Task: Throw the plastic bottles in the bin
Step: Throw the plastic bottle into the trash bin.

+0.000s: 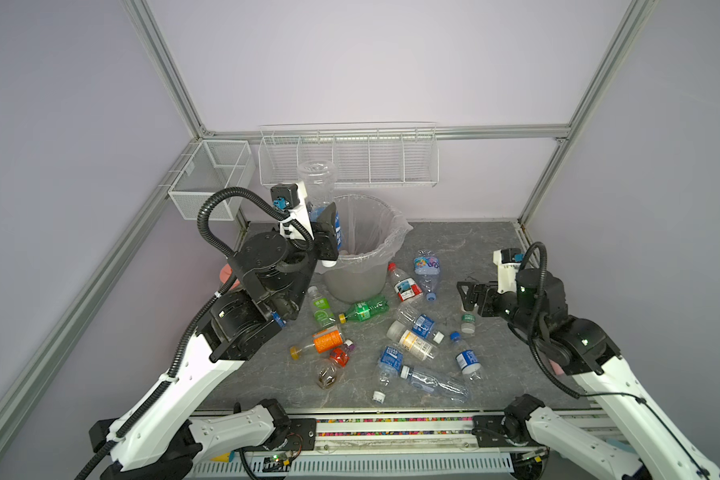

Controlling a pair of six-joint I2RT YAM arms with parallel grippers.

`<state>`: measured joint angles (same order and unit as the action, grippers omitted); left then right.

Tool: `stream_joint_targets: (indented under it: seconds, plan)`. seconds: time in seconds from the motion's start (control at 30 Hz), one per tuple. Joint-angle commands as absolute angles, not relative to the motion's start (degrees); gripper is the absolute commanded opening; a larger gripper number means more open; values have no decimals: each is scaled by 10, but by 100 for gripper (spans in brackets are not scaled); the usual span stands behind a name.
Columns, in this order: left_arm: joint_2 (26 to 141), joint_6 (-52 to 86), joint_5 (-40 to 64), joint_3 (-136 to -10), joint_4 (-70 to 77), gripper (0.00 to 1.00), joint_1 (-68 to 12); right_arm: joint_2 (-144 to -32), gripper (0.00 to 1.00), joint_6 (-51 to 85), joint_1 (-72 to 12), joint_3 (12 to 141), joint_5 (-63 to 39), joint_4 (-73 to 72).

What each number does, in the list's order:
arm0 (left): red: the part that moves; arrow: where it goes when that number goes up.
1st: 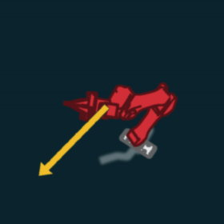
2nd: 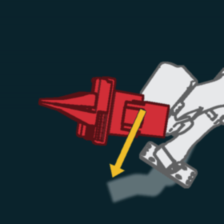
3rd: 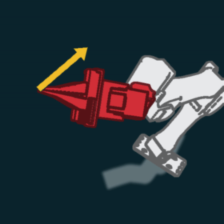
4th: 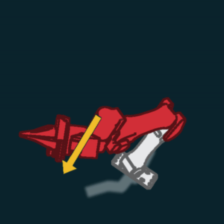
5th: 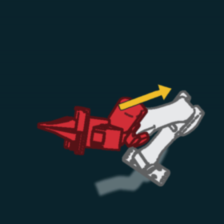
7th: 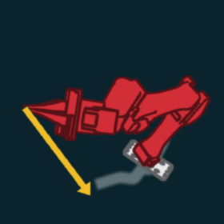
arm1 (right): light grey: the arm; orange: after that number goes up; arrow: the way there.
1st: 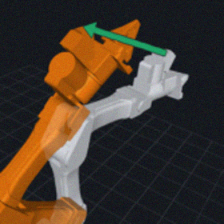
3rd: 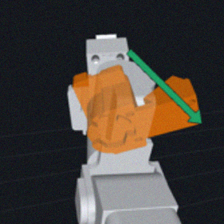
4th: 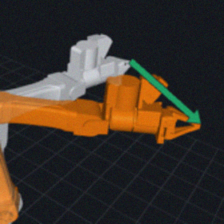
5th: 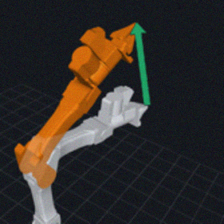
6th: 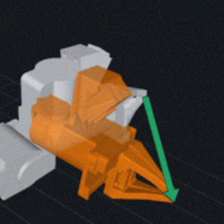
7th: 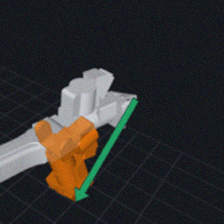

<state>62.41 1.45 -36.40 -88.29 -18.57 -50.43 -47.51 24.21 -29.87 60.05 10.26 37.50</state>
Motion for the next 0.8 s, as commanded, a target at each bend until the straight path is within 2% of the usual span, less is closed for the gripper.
stream_joint_targets:
  seconds: [0.0, 0.27, 0.33, 0.37, 0.47, 0.57, 0.77]
  plan:
    - [643, -19, -358, -891, -113, 30, -465, -465, 96, 244, -296, 592, 102, 376]
    - [752, 29, -248, -935, -151, 31, -346, -460, 96, 243, -295, 596, 98, 384]
    - [780, 23, -248, -943, -148, 37, -338, -457, 96, 244, -295, 597, 98, 387]
    - [792, 23, -245, -950, -151, 44, -335, -456, 96, 244, -294, 597, 97, 389]
    - [824, 22, -234, -983, -167, 96, -325, -450, 96, 244, -294, 597, 99, 397]
    - [836, 24, -231, -1021, -196, 99, -326, -442, 96, 240, -294, 599, 105, 406]
    - [777, 38, -212, -1001, -175, 99, -325, -440, 96, 240, -294, 597, 106, 406]
